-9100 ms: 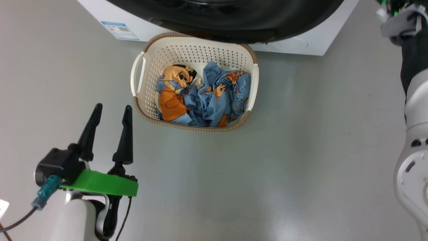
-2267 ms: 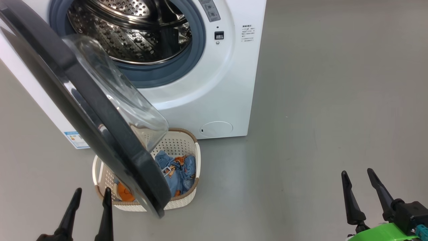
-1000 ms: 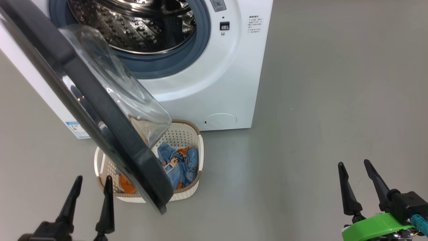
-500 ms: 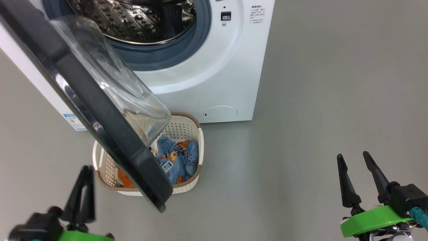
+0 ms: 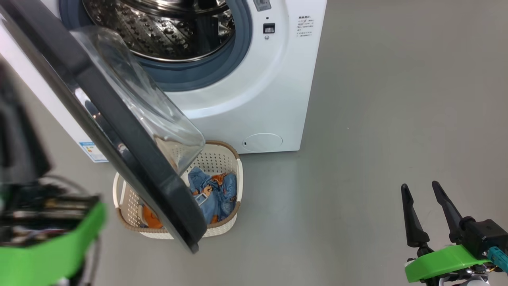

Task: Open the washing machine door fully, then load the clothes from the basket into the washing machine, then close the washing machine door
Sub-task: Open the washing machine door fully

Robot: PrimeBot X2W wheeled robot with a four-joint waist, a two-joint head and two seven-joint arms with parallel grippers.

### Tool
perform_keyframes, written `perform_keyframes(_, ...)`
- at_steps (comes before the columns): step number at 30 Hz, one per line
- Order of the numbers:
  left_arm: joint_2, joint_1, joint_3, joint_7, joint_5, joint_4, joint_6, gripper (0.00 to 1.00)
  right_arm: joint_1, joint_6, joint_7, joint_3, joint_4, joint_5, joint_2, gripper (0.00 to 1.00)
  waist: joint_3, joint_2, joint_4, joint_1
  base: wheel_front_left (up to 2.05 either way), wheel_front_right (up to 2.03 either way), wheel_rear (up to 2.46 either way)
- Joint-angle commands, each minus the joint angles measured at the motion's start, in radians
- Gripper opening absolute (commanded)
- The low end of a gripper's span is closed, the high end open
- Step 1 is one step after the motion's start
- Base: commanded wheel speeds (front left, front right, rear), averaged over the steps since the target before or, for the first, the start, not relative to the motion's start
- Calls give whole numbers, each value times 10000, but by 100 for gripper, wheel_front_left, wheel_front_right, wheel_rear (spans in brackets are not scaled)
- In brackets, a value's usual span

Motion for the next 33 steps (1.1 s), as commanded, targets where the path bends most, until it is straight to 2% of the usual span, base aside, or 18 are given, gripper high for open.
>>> perform_keyframes(1,220,-321,114,-17,138,-300,-44,0,-94,25,-120,224,-209,24,-32,100,-27,0,-23,0,0,0,0)
perform_keyframes(5,244,-730,-1831,-17,-2,-475,-64,0,-49,25,-120,243,-196,35,-22,100,-116,0,-84,0,0,0,0)
perform_keyframes(8,277,-829,-3463,-17,-157,-54,-67,0,-28,25,-120,224,-186,63,-16,100,-126,0,-119,0,0,0,0)
perform_keyframes(11,222,-826,-4591,-17,-314,297,-68,0,-21,25,-120,217,-177,99,1,100,-116,0,-163,0,0,0,0)
perform_keyframes(19,183,-352,-6554,-17,-541,998,-69,0,76,25,-120,131,-190,108,55,100,-67,0,-34,0,0,0,0)
perform_keyframes(28,631,128,-7846,-17,-721,1833,-70,0,49,25,-120,102,-198,69,80,100,14,0,292,0,0,0,0)
perform_keyframes(33,787,460,-8180,-17,-897,2484,-70,0,30,25,-120,47,-166,38,86,100,49,0,464,0,0,0,0)
